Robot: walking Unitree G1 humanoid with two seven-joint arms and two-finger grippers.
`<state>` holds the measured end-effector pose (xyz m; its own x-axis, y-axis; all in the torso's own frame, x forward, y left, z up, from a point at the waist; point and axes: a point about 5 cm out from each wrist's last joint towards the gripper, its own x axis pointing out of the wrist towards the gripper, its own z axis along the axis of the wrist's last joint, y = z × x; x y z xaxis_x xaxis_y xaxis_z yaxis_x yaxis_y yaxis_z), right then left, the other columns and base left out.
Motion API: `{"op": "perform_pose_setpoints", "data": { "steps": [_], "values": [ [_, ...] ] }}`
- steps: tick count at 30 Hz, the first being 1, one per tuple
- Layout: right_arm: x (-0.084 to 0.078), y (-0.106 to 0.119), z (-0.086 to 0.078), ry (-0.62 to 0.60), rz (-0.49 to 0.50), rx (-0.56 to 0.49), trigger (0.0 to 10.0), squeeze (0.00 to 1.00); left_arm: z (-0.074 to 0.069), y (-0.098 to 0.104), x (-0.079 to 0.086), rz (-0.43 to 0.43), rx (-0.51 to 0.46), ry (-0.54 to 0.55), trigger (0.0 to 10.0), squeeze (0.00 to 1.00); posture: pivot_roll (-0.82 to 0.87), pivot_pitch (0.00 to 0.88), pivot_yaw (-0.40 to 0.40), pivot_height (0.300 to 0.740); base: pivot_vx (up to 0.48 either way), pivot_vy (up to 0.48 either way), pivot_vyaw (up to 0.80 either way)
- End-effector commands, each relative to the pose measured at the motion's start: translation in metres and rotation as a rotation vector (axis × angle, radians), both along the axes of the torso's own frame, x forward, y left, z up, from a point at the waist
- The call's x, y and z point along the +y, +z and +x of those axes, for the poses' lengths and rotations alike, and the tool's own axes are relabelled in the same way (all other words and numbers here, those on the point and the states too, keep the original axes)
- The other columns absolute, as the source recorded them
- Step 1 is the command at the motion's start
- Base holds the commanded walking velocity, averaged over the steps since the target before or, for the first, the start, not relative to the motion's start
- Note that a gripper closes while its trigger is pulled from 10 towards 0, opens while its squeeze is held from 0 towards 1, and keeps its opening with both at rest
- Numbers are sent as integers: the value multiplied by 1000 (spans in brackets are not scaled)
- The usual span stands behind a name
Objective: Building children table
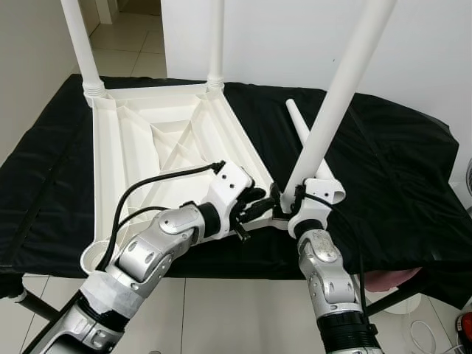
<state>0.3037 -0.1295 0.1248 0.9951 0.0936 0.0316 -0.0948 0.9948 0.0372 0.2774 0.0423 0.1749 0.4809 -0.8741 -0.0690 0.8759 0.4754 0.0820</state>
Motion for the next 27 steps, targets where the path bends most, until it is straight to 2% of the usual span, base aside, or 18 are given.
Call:
{"op": "perform_pose_setpoints", "data": {
  "steps": [1,2,3,6,8,9,11,14,16,20,26,27],
  "values": [
    [-3,-3,2,61,-14,18,10000,1000,-7,3,-6,10,6,-168,10000,0,-44,0,-55,740,0,0,0],
    [-3,-3,2,61,-14,18,10000,1000,-7,3,-6,10,6,-168,10000,0,-44,0,-55,740,0,0,0],
    [-5,-2,3,128,-47,13,10000,0,-8,3,-6,13,6,-171,10000,0,-46,0,-52,740,0,0,0],
    [-8,-1,4,188,-72,10,10000,0,-8,2,-6,19,6,-175,10000,0,-48,0,-50,740,0,0,0],
    [-9,4,4,330,-113,-13,10000,0,-8,-1,-5,50,-9,-179,10000,0,-47,0,-51,740,0,0,0],
    [-9,4,4,330,-113,-13,10000,0,-8,-1,-5,50,-9,-179,10000,0,-47,0,-51,740,0,0,0],
    [-8,7,6,429,-141,-29,10000,0,-9,-3,-5,60,-8,-184,10000,0,-45,0,-53,740,0,0,0],
    [-11,9,13,487,-192,-45,10000,0,-9,-6,-5,78,-13,-184,10000,0,-46,0,-49,740,0,0,0],
    [-11,9,13,487,-192,-45,10000,0,-9,-6,-5,78,-13,-184,10000,0,-46,0,-49,740,0,0,0],
    [-18,10,26,543,-222,-30,10000,0,-9,-8,-5,91,-19,-183,10000,0,-40,0,-52,740,0,0,0],
    [-23,7,30,580,-242,-2,10000,0,-9,-6,-4,90,-21,-181,10000,0,-35,0,-55,740,0,0,0],
    [-27,4,31,594,-246,14,4627,0,-9,-5,-4,91,-22,-179,10000,0,-27,0,-59,740,0,0,0]
  ]
}}
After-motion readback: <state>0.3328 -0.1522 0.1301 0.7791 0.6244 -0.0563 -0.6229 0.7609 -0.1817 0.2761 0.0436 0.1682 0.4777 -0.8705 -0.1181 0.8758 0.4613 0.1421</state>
